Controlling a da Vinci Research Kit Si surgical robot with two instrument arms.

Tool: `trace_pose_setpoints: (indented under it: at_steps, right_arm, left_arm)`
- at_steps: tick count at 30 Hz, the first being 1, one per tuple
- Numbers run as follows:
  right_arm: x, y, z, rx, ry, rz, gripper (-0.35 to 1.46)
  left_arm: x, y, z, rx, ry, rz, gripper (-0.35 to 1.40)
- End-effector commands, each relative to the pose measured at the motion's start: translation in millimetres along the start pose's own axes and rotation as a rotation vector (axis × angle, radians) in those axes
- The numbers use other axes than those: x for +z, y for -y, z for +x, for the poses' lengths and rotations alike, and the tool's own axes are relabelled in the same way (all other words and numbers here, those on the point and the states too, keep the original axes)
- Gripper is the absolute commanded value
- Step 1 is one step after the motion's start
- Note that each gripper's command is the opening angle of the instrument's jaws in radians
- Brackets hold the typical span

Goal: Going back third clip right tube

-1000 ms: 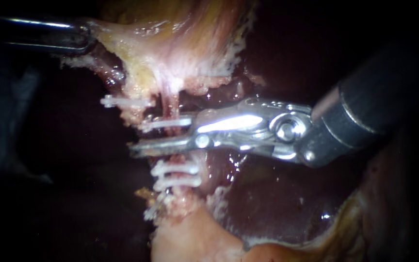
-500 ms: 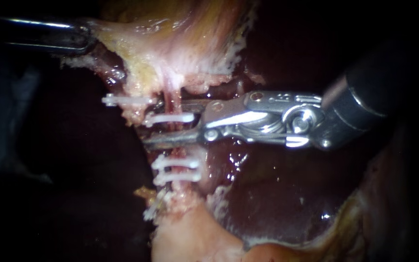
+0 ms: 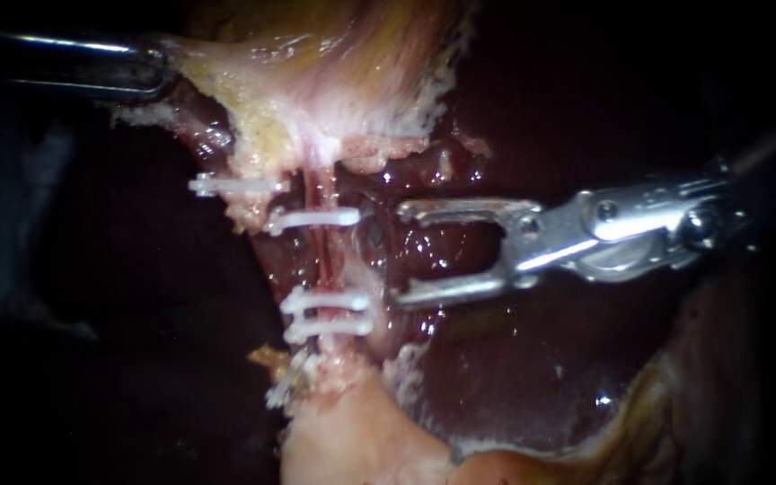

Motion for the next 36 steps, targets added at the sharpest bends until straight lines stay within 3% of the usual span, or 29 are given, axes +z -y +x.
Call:
trace_pose_setpoints:
  at_steps: [1,10,19,28,36]
  right_arm:
    - [-0.6,0.1,-0.2,-0.007,-0.001,0.004,0.50]
    - [-1.9,0.3,-0.7,-0.016,-0.003,0.014,0.50]
    - [-1.9,0.2,-0.6,-0.027,-0.002,0.015,0.50]
    - [-1.9,0.2,-0.5,-0.027,-0.002,0.015,0.50]
    - [-1.9,0.4,-0.5,-0.027,-0.003,0.016,0.50]
  left_arm:
    - [0.0,0.0,0.0,0.000,0.000,0.000,-0.35]
    - [0.4,0.2,0.0,0.001,-0.001,0.000,-0.35]
    - [2.9,1.7,-1.1,0.009,-0.003,0.001,-0.35]
    - [6.7,1.5,-3.2,0.022,0.010,-0.017,-0.35]
    - [7.2,1.5,-3.6,0.025,0.013,-0.017,-0.35]
